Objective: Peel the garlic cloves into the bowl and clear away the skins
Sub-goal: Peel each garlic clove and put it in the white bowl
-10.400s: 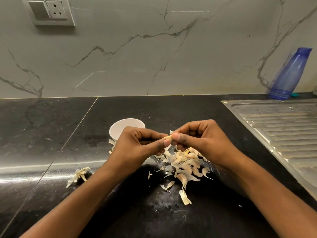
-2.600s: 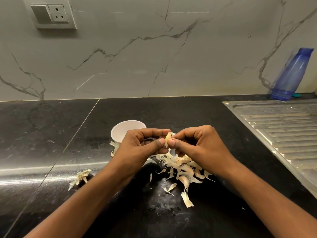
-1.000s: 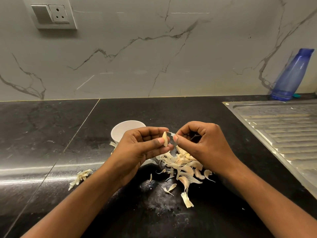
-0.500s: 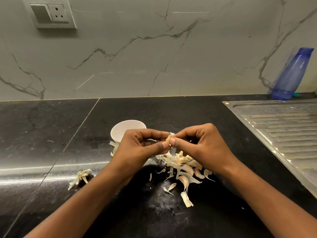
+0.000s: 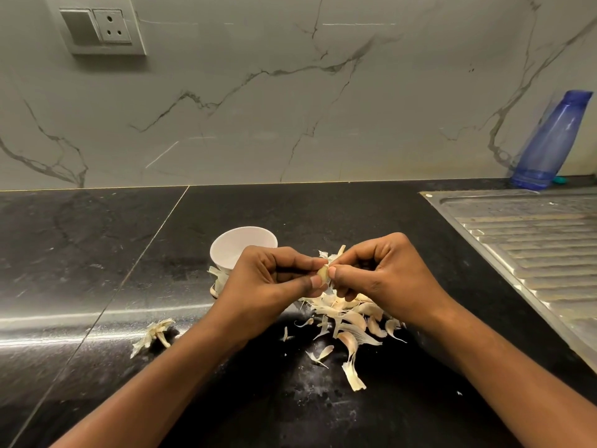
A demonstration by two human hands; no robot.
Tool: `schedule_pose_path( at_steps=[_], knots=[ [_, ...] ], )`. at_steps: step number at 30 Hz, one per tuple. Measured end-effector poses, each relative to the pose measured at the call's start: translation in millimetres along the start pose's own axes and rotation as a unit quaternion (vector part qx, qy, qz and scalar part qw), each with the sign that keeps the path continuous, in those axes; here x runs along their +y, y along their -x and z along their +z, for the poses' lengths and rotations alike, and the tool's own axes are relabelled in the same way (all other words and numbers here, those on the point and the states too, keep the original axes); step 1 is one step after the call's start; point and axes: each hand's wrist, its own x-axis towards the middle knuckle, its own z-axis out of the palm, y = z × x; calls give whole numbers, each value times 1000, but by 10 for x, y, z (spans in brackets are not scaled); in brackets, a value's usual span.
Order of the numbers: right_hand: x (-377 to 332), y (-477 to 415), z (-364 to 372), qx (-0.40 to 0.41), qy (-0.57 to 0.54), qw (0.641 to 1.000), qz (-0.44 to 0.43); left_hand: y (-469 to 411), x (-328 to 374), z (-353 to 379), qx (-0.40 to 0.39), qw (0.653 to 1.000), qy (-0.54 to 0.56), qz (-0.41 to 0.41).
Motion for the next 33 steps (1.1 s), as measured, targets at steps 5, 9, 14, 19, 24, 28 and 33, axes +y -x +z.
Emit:
schedule_pose_path(
  at_steps=[5, 9, 14, 19, 24, 28, 33],
  knots=[
    [-21, -12, 8, 15, -13, 1000, -3, 18, 54, -6, -4, 994, 89, -63],
    [0, -20, -2, 24, -5, 1000, 2, 21, 83, -29, -3, 991, 109, -79],
    [9, -18, 13, 7, 19, 1000, -3, 20, 86, -23, 20, 993, 89, -74],
    [27, -23, -10, 39, 71, 997, -17, 20, 106, -18, 24, 992, 92, -87],
    [55, -29, -4, 50, 130, 989, -47, 19, 100, -26, 20, 993, 57, -97],
    [36, -26, -40, 61, 110, 991, -38, 23, 120, -29, 24, 994, 50, -98],
    [44, -12, -36, 10, 82, 996, -28, 23, 126, -15, 23, 994, 57, -94]
  ],
)
